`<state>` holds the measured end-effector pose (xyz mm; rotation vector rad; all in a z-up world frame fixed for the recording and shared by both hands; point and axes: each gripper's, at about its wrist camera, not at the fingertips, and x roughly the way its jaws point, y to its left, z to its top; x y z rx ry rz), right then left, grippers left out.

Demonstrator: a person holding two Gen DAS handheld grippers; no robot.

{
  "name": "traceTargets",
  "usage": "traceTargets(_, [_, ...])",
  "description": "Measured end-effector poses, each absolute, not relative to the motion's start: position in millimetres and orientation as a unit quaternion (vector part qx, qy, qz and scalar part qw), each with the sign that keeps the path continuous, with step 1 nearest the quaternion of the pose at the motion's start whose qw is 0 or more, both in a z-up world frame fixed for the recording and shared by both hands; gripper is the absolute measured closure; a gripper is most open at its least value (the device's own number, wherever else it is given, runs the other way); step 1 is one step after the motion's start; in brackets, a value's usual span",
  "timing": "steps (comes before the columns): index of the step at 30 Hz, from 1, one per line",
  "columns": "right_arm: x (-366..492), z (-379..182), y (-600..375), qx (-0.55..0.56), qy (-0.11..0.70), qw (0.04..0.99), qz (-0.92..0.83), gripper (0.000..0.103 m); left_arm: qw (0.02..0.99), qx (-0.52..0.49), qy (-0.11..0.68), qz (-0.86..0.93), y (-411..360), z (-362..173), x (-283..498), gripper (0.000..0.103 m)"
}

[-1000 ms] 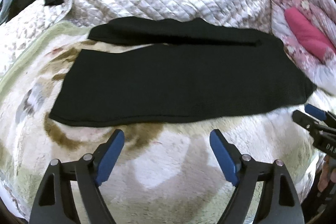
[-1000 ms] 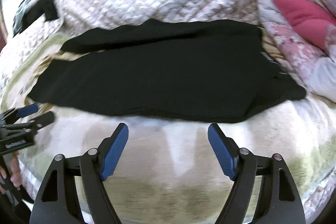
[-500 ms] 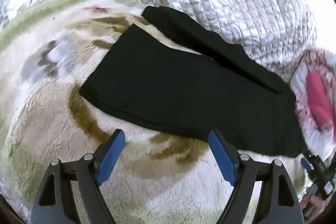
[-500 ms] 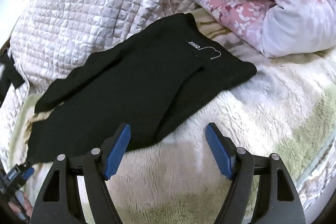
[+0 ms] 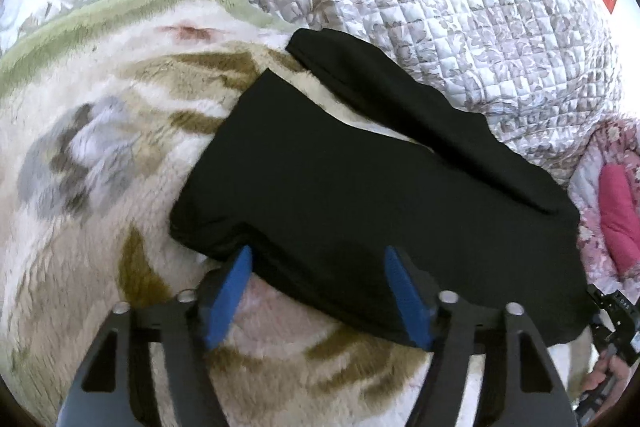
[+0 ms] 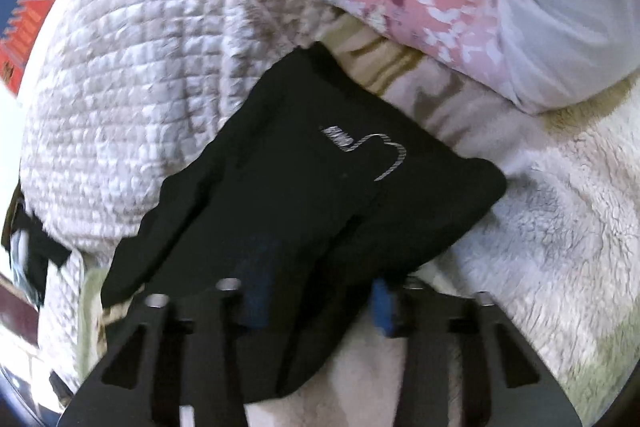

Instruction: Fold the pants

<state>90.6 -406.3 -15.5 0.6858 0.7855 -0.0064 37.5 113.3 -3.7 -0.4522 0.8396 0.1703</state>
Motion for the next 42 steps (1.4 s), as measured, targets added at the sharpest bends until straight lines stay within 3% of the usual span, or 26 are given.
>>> traceTargets(2, [91, -16, -409, 0.333, 0.374, 0.866, -0.004, 0.082, 0.886, -0.211, 0.403, 0.091, 116, -4, 40, 0.063])
traceTargets(4, [90, -14, -409, 0.331, 0.372, 0.867, -0.003, 0.094, 0.883, -0.213, 0.405, 0.104, 121, -4, 43, 0.082])
traceTargets(7, [85, -4, -409, 0.326, 0.363, 0.873, 0.004, 0.098, 0.878, -0.229, 0.406, 0.109, 129, -2, 41, 0.095])
traceTargets(17, [20, 27, -425, 0.309, 0.359, 0.881, 0.010, 0.102, 0.903, -0.208, 0.366, 0.089, 124, 51, -18, 0.097])
traceTargets(26, [-26, 27, -423, 0.310, 0.373, 0.875, 0.002, 0.102, 0.895, -0.214, 0.383, 0.087, 122, 43, -74, 0.098])
traceTargets(38, [-24, -1, -434, 0.326, 0.410, 0.851, -0.038, 0.101, 0.891, -0.194, 0.397, 0.104, 119, 30, -80, 0.098])
traceTargets(41, [-31, 2, -436, 0.332, 0.403, 0.852, -0.049, 0.091, 0.870, -0.207, 0.429, 0.124, 125, 18, -79, 0.095])
traceTargets(42, [-39, 4, -438, 0.329, 0.397, 0.855, -0.058, 0.079, 0.868, -0.206, 0.430, 0.141, 127, 18, -82, 0.095])
